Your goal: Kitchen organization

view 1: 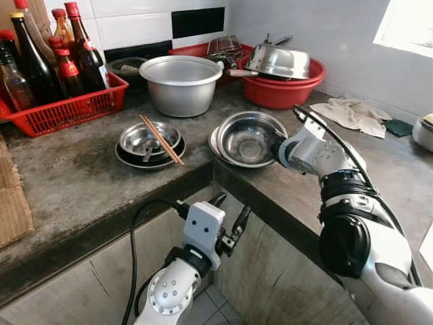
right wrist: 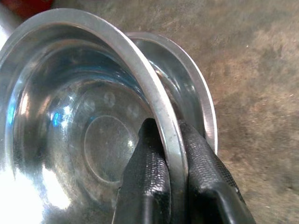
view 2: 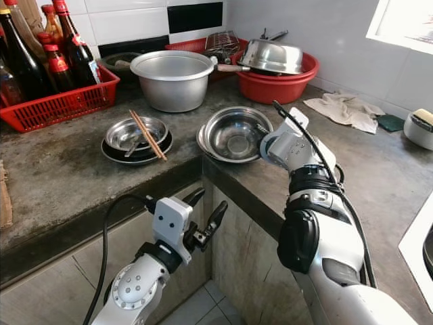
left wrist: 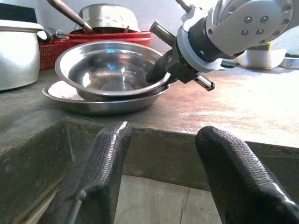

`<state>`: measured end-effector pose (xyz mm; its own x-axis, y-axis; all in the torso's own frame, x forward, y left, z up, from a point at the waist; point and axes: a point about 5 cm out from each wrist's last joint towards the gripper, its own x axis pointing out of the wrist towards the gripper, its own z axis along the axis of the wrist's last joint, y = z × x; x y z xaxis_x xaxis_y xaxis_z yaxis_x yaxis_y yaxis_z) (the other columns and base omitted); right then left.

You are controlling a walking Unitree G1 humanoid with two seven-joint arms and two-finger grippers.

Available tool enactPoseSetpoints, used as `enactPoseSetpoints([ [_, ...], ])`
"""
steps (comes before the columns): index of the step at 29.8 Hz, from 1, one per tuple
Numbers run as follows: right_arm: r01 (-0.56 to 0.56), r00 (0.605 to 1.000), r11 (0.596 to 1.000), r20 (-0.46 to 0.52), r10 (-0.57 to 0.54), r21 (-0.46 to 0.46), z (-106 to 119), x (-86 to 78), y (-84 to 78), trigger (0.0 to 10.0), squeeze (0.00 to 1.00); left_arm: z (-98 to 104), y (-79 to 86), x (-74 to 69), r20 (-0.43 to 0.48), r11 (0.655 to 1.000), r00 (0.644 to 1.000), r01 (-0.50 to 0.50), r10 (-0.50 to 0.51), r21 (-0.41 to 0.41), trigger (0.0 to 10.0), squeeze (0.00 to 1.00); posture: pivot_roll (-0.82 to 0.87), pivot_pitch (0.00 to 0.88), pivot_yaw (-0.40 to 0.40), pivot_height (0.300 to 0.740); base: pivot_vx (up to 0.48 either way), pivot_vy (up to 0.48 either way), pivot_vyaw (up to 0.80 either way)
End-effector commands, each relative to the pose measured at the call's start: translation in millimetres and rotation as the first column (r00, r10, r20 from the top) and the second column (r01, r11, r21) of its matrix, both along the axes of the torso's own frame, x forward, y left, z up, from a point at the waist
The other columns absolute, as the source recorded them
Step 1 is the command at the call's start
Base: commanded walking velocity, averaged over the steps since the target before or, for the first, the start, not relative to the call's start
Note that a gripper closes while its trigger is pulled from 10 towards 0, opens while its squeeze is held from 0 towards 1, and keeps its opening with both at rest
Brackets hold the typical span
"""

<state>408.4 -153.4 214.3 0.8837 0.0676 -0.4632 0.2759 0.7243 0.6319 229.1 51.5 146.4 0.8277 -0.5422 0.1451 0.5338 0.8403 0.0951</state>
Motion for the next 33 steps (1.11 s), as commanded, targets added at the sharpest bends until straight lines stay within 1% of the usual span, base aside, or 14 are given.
enactPoseSetpoints([
  [1,0.046,0.997,0.998,0.056,-0.047,0.032,7,0.8,-7.4,0.0,0.0,3,-0.4,1.8,0.017,1.0,1.0,-0.005,0.005,0.001,10.0,0.0,0.02,0.001,-0.074,0.74,0.0,0.0,0.0],
  [3,0.07,0.977,0.997,0.198,-0.078,0.045,19,-1.7,-9.2,0.0,0.0,4,0.2,3.1,0.02,1.0,1.0,-0.007,0.007,0.003,10.0,0.0,0.02,0.0,-0.068,0.74,0.0,0.0,0.0],
  [8,0.09,0.943,0.996,0.321,-0.092,0.02,26,-10.2,-9.5,0.0,0.0,4,0.6,5.0,0.024,1.0,1.0,-0.008,0.008,0.005,10.0,0.0,0.02,0.0,-0.062,0.74,0.0,0.0,0.0],
  [9,0.135,0.899,0.988,0.429,-0.091,-0.073,31,-23.5,-11.6,0.0,0.0,5,0.9,7.1,0.032,1.0,0.999,-0.008,0.008,0.007,10.0,0.0,0.02,0.0,-0.061,0.74,0.0,0.0,0.0],
  [13,0.248,0.832,0.942,0.547,-0.089,-0.225,38,-42.2,-16.5,0.0,0.0,8,2.8,8.9,0.04,1.0,0.999,-0.019,0.019,0.005,10.0,0.0,0.01,0.0,-0.054,0.74,0.0,0.0,0.0],
  [16,0.339,0.757,0.835,0.653,0.033,-0.434,45,-65.5,-14.8,0.0,0.0,10,5.0,11.3,0.049,0.999,0.998,-0.036,0.036,0.002,10.0,0.0,0.01,0.0,-0.05,0.74,0.0,0.0,0.0],
  [17,0.359,0.737,0.801,0.672,0.07,-0.478,45,-73.1,-12.8,0.0,0.0,11,5.7,12.1,0.051,0.999,0.998,-0.041,0.041,0.002,10.0,0.0,0.01,0.0,-0.048,0.74,0.0,0.0,0.0],
  [18,0.378,0.722,0.742,0.678,0.138,-0.553,41,-88.2,-9.8,0.0,0.0,13,6.7,13.7,0.053,0.999,0.997,-0.047,0.047,-0.003,10.0,0.0,0.01,0.0,-0.046,0.74,0.0,0.0,0.0],
  [19,0.378,0.722,0.742,0.678,0.138,-0.553,41,-88.2,-9.8,0.0,0.0,13,6.7,13.7,0.053,0.999,0.997,-0.047,0.047,-0.003,10.0,0.0,0.01,0.0,-0.046,0.74,0.0,0.0,0.0],
  [22,0.395,0.717,0.687,0.672,0.184,-0.609,32,-106.7,-7.7,0.0,0.0,14,7.8,15.4,0.057,0.999,0.997,-0.051,0.051,-0.004,10.0,0.0,0.01,0.0,-0.042,0.74,0.0,0.0,0.0],
  [23,0.393,0.721,0.685,0.668,0.184,-0.613,25,-116.4,-7.4,0.0,0.0,14,8.6,16.0,0.061,0.998,0.996,-0.059,0.059,0.002,10.0,0.0,0.0,0.0,-0.04,0.74,0.0,0.0,0.0],
  [25,0.391,0.722,0.681,0.665,0.19,-0.619,20,-122.8,-6.3,0.0,0.0,14,9.0,16.6,0.062,0.998,0.996,-0.061,0.061,0.002,10.0,0.0,0.0,0.0,-0.038,0.74,0.0,0.0,0.0],
  [27,0.4,0.71,0.654,0.668,0.222,-0.642,17,-131.7,-4.0,0.0,0.0,15,9.4,16.9,0.064,0.998,0.996,-0.063,0.063,0.004,10.0,0.0,0.0,0.0,-0.033,0.74,0.0,0.0,0.0],
  [33,0.425,0.7,0.628,0.676,0.23,-0.652,16,-144.9,2.1,0.0,0.0,18,9.3,17.6,0.072,0.999,0.996,-0.054,0.054,0.002,10.0,0.0,0.0,0.0,-0.014,0.74,0.0,0.0,0.0],
])
